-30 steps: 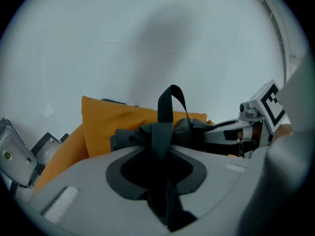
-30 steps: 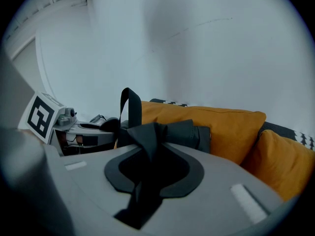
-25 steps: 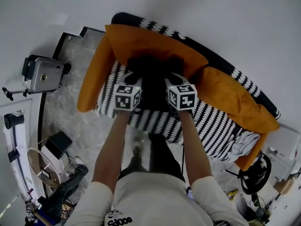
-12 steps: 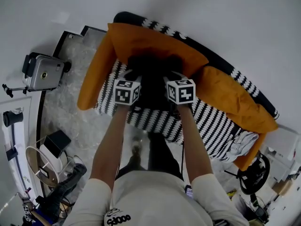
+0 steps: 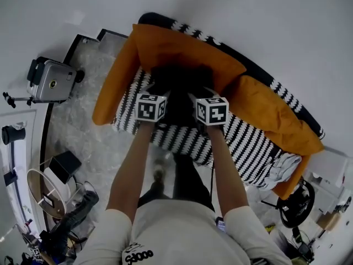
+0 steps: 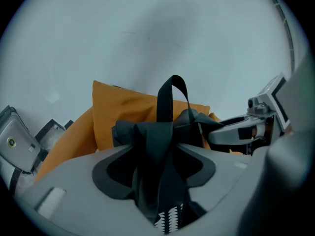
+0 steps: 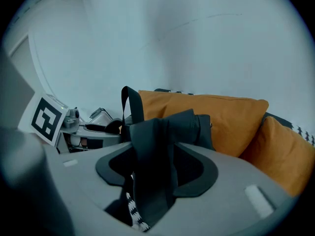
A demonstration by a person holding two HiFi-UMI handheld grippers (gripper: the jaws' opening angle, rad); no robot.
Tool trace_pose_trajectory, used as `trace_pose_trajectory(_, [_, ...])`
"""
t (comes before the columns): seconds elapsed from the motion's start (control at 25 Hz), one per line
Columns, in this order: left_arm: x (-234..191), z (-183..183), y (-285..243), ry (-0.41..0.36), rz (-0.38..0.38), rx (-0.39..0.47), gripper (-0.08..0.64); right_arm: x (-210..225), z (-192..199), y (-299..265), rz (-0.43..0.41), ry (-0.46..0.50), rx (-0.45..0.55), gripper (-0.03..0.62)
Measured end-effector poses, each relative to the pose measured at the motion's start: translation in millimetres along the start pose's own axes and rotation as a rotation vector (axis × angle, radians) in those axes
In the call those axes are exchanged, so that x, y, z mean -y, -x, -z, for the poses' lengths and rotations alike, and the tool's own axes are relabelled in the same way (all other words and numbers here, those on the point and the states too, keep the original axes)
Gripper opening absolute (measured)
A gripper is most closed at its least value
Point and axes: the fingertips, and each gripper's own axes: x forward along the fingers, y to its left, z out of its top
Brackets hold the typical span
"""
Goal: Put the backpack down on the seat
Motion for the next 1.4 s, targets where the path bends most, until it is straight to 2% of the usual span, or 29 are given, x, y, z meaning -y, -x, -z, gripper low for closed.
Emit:
trace_pose_trajectory(0.32, [-5.2, 15.2, 8.7, 0.026, 0.003, -0.004, 0.270, -14.9, 13.3, 3.0, -0.003, 0.006, -0.012, 0.229])
trace_pose_trajectory(0.8, [0.2, 33.4, 33.7, 0.058, 0.055, 0.041, 0.380, -27.9, 24.3, 25.3, -0.011, 0.041, 0.020, 0.302])
trace_pose_trajectory(1.12, [-1.3, 53.9, 59.6, 0.067, 0.043, 0.041, 0.382, -36.1, 36.1, 45.5, 0.008, 0.039, 0.035, 0.310])
trace_pose_trajectory(1.4, [-10.9, 61.5, 110.9, 0.069, 0.031, 0.106, 0.376, -50.6, 38.7, 83.0, 0.066, 0.074, 0.086, 0.293])
